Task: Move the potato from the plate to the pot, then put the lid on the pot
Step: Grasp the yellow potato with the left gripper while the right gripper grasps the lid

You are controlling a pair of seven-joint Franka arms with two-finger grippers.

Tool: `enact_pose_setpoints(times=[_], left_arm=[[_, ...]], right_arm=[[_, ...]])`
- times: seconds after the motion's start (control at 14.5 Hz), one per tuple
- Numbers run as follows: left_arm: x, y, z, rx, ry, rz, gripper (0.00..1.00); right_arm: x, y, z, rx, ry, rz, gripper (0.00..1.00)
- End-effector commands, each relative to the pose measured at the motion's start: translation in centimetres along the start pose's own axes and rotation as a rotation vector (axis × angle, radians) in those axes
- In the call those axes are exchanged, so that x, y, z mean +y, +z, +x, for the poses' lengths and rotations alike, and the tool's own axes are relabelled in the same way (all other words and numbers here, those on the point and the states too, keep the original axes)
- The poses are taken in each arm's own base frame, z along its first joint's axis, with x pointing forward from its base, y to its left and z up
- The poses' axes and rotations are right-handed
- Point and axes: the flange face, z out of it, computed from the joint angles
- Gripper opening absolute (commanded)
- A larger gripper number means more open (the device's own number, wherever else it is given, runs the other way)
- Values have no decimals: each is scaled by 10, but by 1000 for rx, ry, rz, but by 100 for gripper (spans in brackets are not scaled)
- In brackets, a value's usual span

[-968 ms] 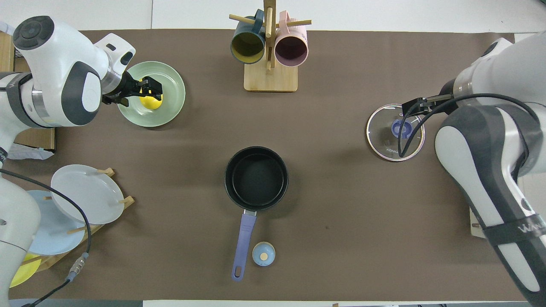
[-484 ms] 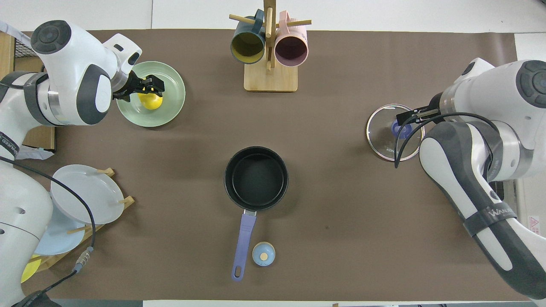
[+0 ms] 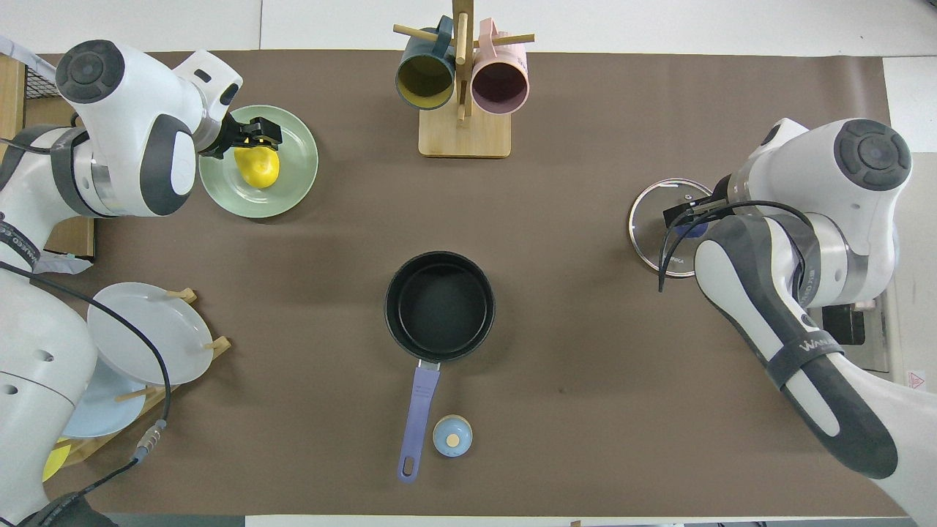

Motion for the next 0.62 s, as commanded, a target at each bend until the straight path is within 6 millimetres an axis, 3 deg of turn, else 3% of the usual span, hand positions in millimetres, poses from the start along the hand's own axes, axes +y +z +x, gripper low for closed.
enact_pose_setpoints(times=[0.0, 0.55], left_arm=[[4, 12, -4, 24, 2, 18, 100], [5, 21, -14, 13, 19, 36, 100]], right_arm=[[3, 16, 2, 0, 6, 12, 100], [0, 29, 3, -17, -1, 13, 99]])
